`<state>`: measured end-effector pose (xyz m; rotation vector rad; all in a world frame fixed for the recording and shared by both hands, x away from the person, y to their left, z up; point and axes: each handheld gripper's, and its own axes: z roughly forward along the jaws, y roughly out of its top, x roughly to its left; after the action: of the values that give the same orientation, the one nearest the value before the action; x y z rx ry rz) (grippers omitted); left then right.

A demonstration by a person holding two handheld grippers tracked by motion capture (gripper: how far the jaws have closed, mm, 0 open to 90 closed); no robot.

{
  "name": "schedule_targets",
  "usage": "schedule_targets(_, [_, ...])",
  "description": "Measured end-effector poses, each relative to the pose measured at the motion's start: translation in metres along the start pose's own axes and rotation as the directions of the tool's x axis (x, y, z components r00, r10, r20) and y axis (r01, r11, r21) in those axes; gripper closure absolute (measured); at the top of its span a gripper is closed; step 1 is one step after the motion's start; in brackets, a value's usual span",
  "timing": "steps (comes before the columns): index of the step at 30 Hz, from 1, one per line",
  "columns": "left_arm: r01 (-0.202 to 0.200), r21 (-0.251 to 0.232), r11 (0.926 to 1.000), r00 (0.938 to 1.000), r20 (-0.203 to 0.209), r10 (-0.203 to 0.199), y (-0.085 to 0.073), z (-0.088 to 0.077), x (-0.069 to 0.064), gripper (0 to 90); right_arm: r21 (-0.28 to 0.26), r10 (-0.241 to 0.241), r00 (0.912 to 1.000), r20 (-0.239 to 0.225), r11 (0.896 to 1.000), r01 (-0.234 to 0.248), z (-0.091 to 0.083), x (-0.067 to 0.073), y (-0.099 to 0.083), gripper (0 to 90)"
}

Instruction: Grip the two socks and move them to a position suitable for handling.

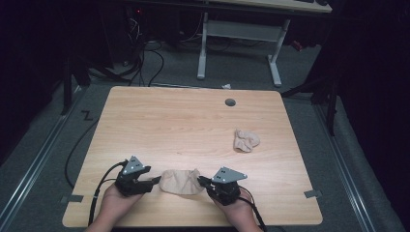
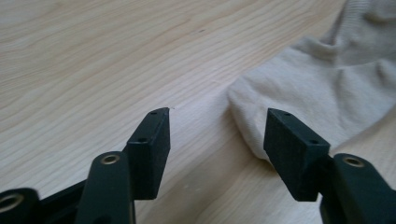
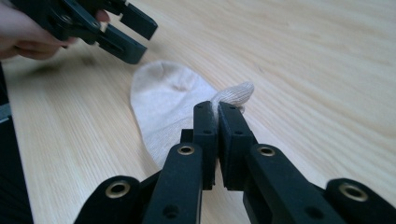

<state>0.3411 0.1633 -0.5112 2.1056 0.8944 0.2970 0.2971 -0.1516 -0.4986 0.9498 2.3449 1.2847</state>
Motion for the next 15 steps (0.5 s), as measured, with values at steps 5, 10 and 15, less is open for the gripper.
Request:
schedule_targets(5, [-0.020,-0.032,0.9993,0.9988,0.043,0.021,0.007,0.005,-0.014,46.1,0.023,0.013,0.9998,0.017,1.000,-0.013,-0.003,-0.008,-0.007,86.5])
schedule_targets(10, [-0.039,0.005,0.9992,0.9980,0.049,0.038,0.011,0.015,-0.022,61.8,0.051,0.020,0.9992,0.033,0.998,-0.022,-0.004,-0.015,-0.013,86.5])
schedule_targets(15, [-0.075,0.058,0.9955,0.9970,0.025,0.074,0.009,0.020,-0.025,81.0,0.091,0.031,0.9986,0.042,0.995,-0.035,-0.003,-0.019,-0.020,86.5])
